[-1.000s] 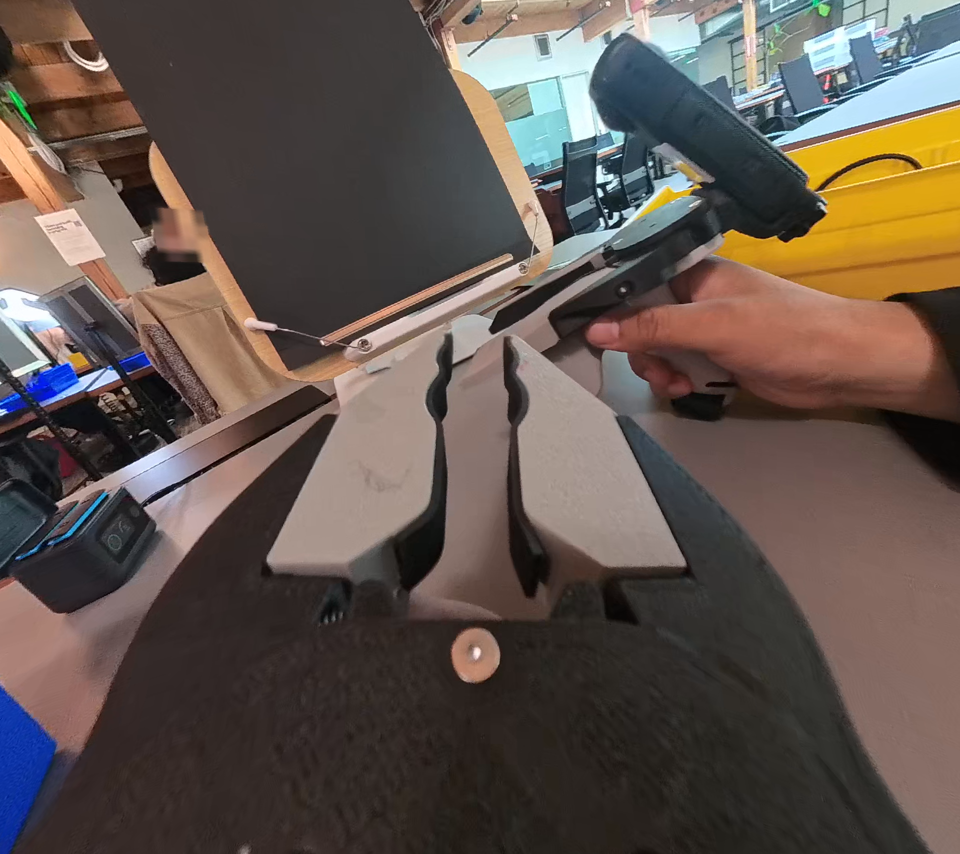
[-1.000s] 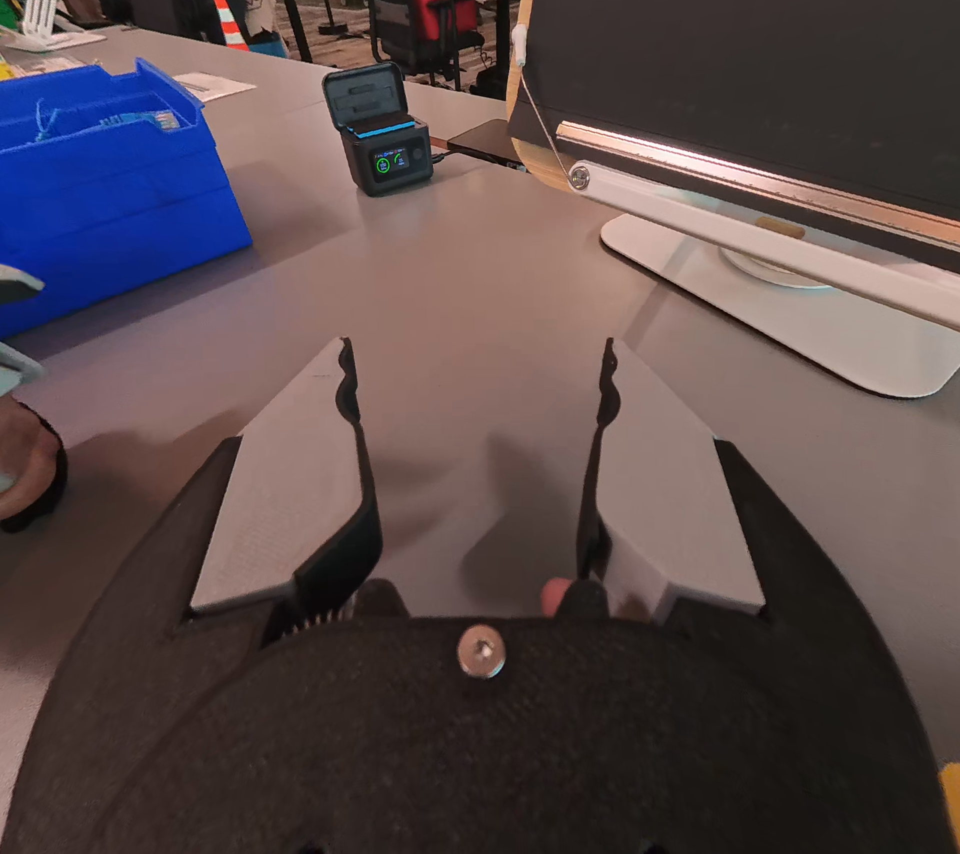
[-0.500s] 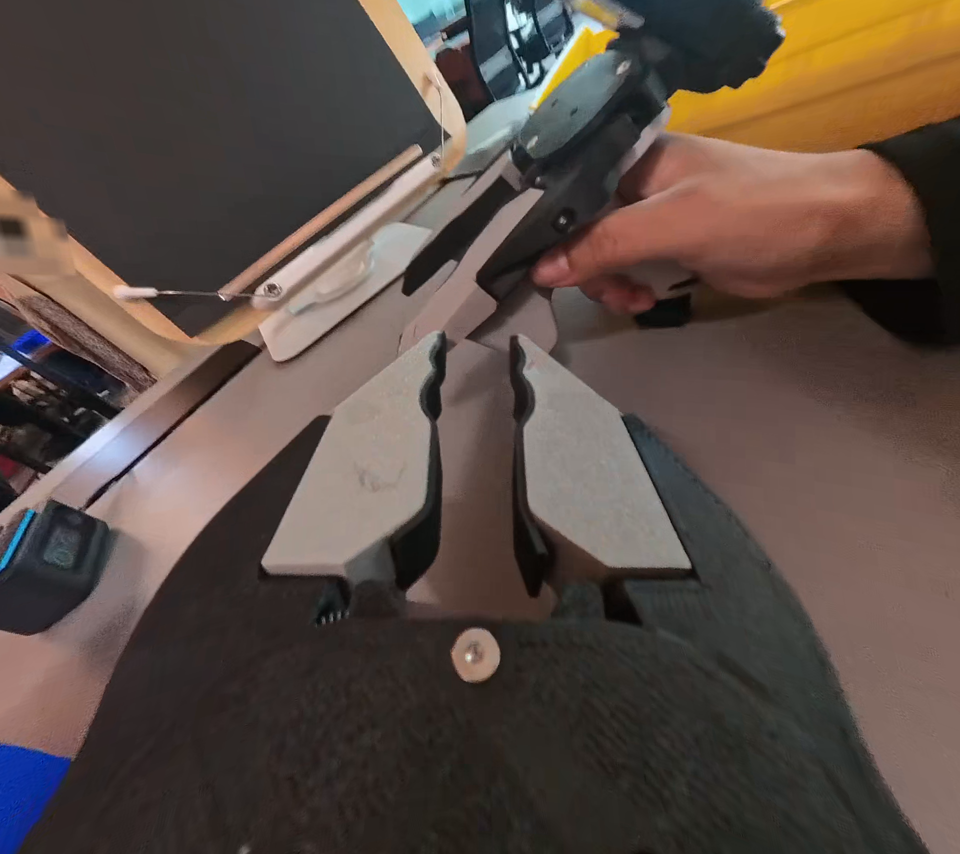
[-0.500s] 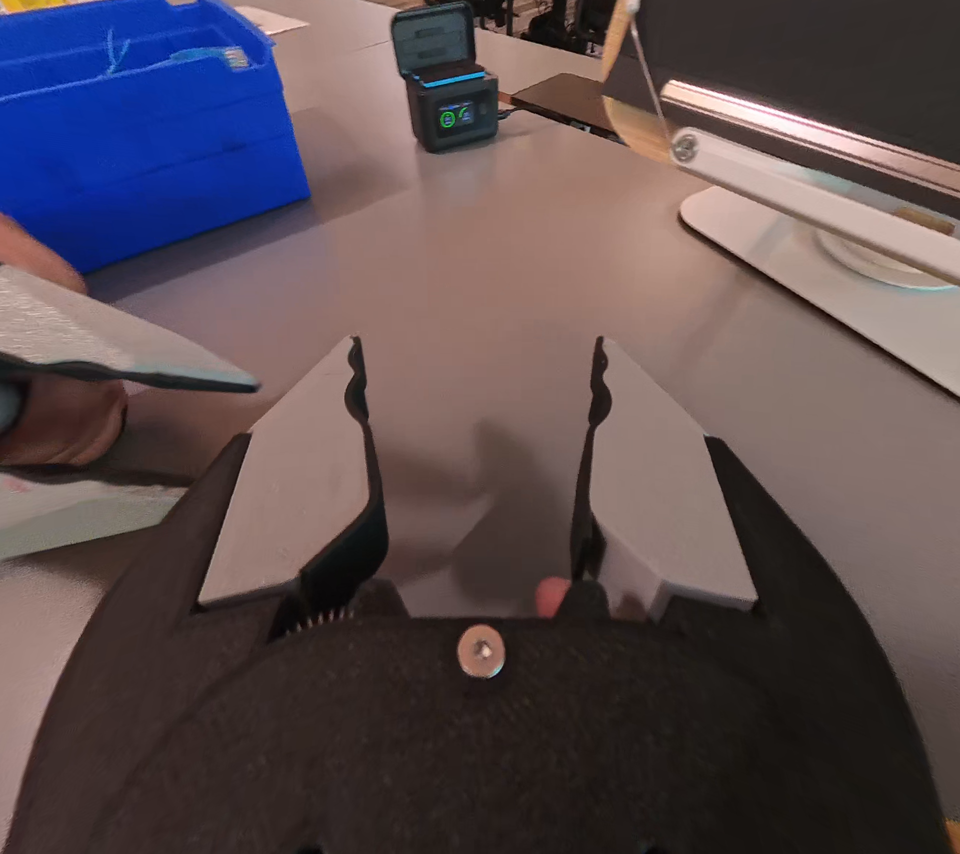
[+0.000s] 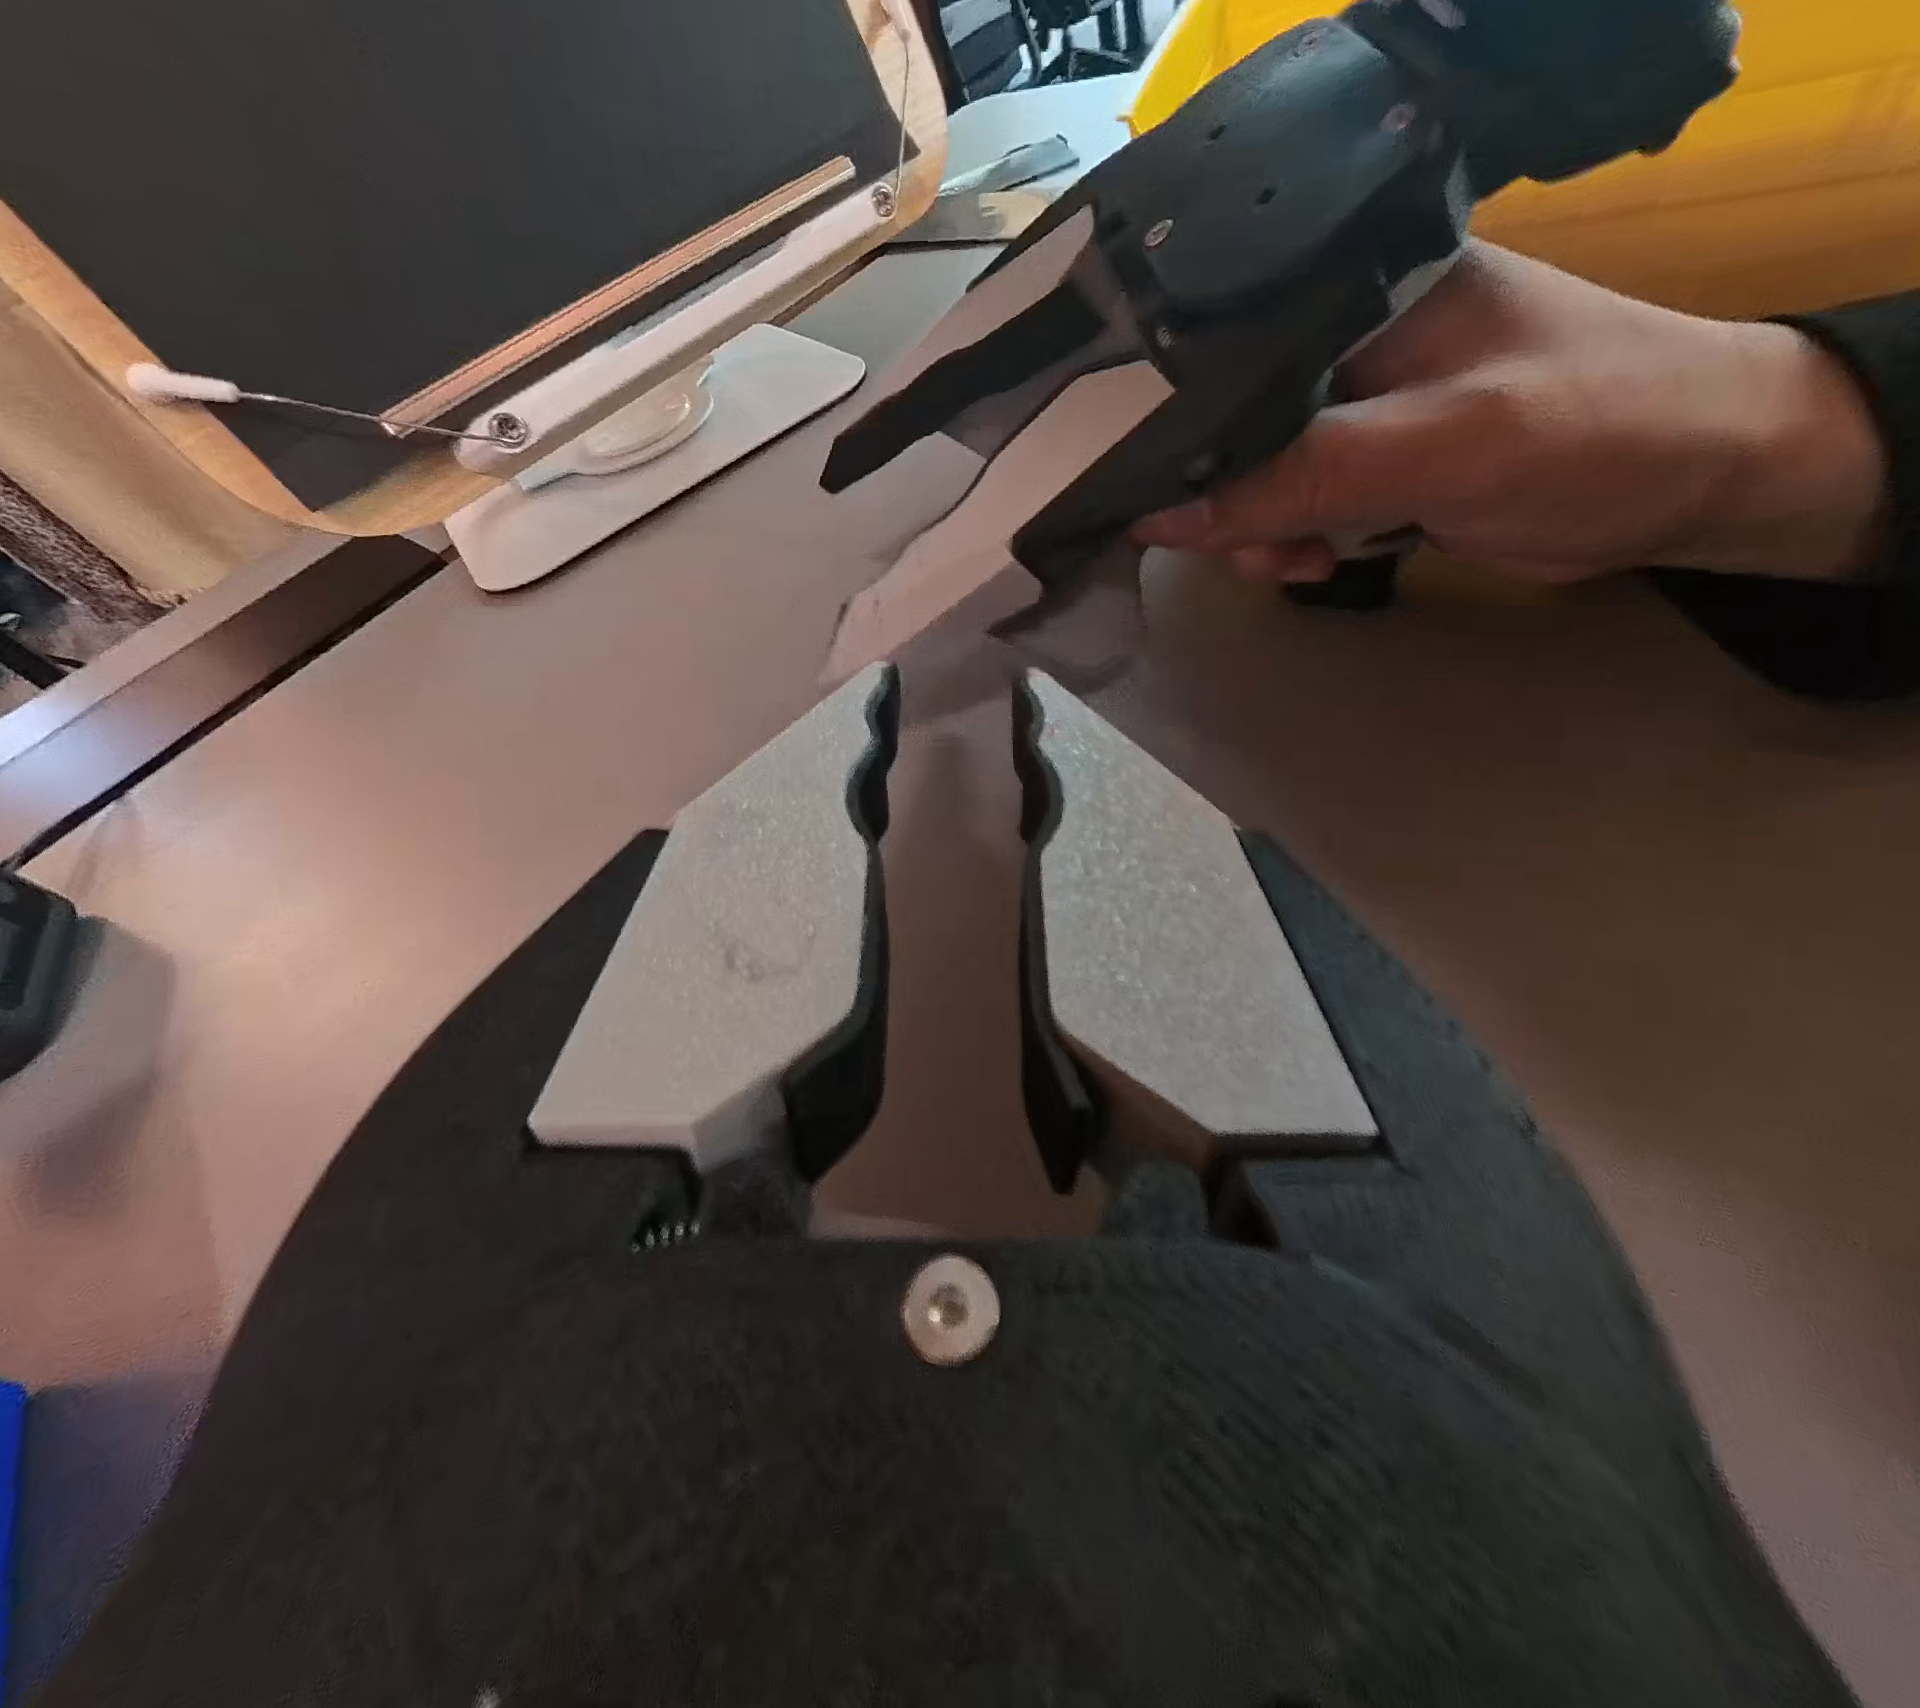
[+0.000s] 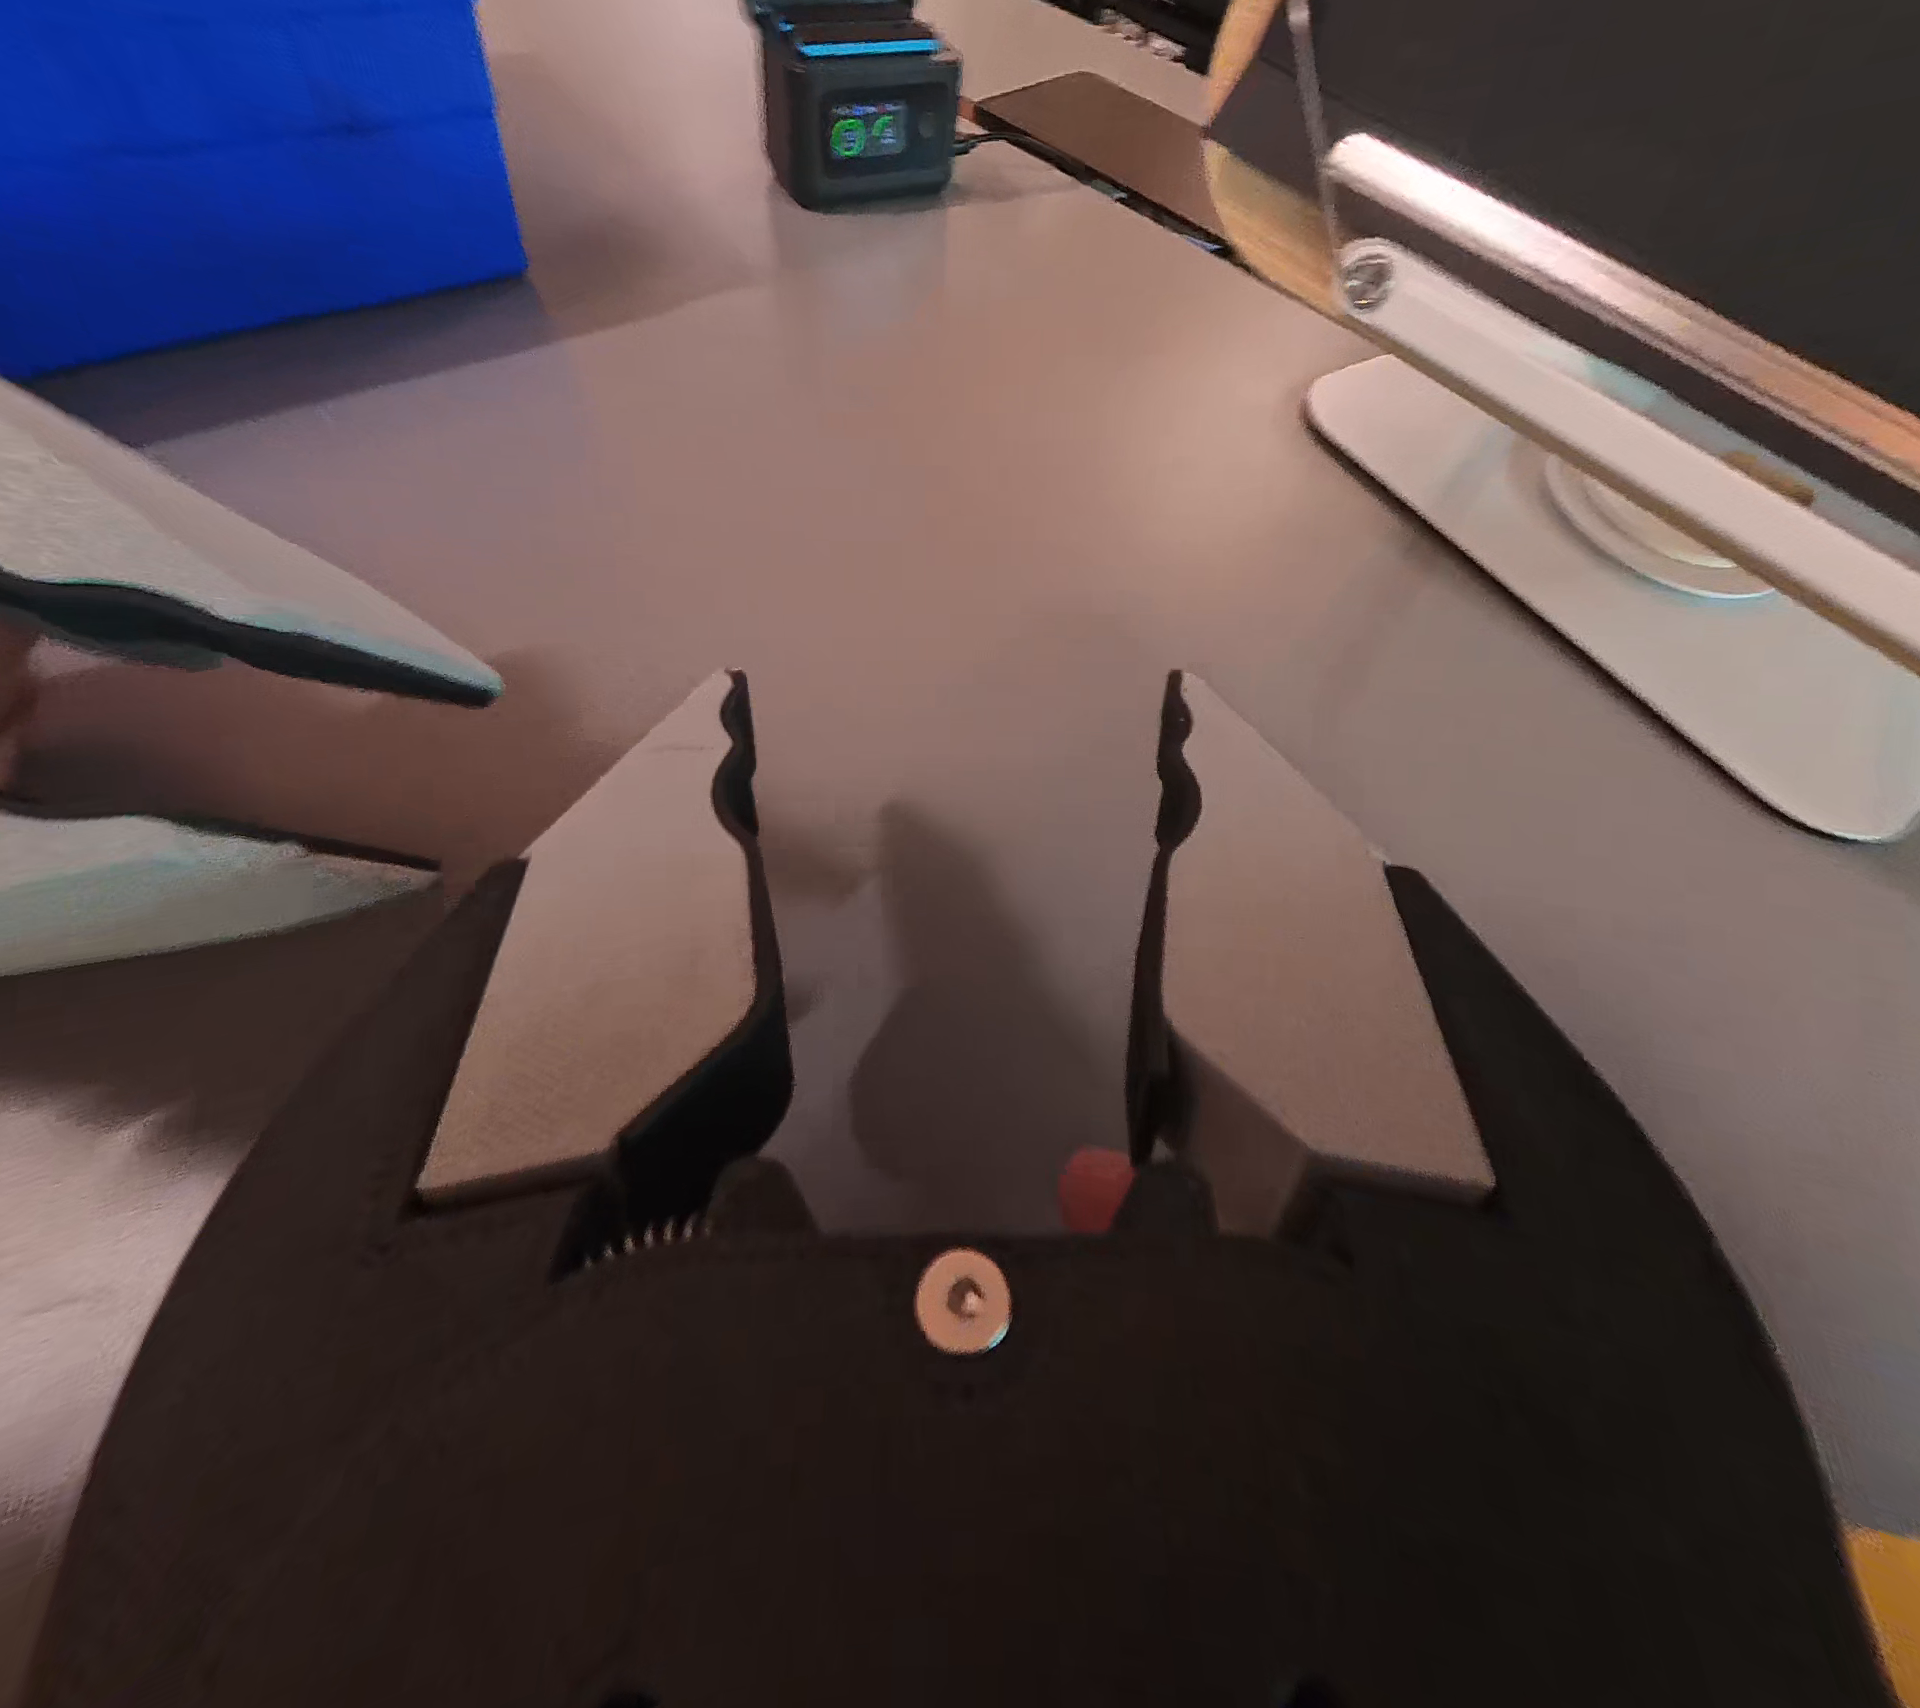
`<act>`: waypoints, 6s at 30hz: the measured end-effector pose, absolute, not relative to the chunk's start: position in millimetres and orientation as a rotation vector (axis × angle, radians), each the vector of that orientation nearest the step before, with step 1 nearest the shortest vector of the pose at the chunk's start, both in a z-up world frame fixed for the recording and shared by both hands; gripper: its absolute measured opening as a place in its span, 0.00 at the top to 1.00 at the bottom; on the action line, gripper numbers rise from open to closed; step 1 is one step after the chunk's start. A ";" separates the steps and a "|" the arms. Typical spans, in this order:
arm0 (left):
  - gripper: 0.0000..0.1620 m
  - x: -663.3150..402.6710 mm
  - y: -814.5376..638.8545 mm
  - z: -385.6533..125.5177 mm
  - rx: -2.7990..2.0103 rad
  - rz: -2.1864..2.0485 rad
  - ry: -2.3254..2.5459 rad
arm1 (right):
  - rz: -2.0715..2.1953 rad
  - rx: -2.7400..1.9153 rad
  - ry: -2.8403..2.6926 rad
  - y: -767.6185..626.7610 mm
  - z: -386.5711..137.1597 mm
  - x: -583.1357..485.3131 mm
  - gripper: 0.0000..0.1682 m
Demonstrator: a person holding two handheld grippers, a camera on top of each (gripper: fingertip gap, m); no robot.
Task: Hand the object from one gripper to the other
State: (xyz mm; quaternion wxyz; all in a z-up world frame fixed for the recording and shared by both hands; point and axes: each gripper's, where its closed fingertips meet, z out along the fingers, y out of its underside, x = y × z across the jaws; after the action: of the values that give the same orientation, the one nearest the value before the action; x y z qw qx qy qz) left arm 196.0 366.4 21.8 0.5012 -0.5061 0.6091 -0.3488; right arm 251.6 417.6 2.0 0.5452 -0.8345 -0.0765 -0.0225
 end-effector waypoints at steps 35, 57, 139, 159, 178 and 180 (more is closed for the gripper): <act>0.88 37.1 541.2 44.0 -2.451 -0.987 1.309 | 0.030 -1.804 -0.073 411.6 34.2 253.0 0.65; 0.93 176.9 439.1 221.7 -1.034 -1.000 1.068 | 0.573 -1.729 -0.212 404.9 47.7 204.7 0.61; 0.72 223.1 369.6 66.5 -1.036 -1.254 1.571 | -0.280 -1.677 -0.773 393.7 61.4 232.3 0.99; 1.00 231.8 433.6 65.3 -1.478 -1.229 1.228 | -0.760 -1.687 -0.938 408.1 34.4 233.7 0.77; 0.84 226.8 413.8 45.8 -1.106 -0.797 1.586 | -0.585 -1.686 -0.769 400.4 60.2 254.1 0.97; 0.72 226.2 418.1 46.4 -1.271 -0.956 1.537 | -0.742 -1.636 -0.727 402.4 71.2 267.5 0.97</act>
State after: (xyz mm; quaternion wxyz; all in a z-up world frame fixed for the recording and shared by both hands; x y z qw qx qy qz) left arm 226.2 418.1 46.4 0.4486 -0.5136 0.6211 -0.3863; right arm 267.5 402.4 71.2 0.5661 -0.6960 -0.3091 -0.3156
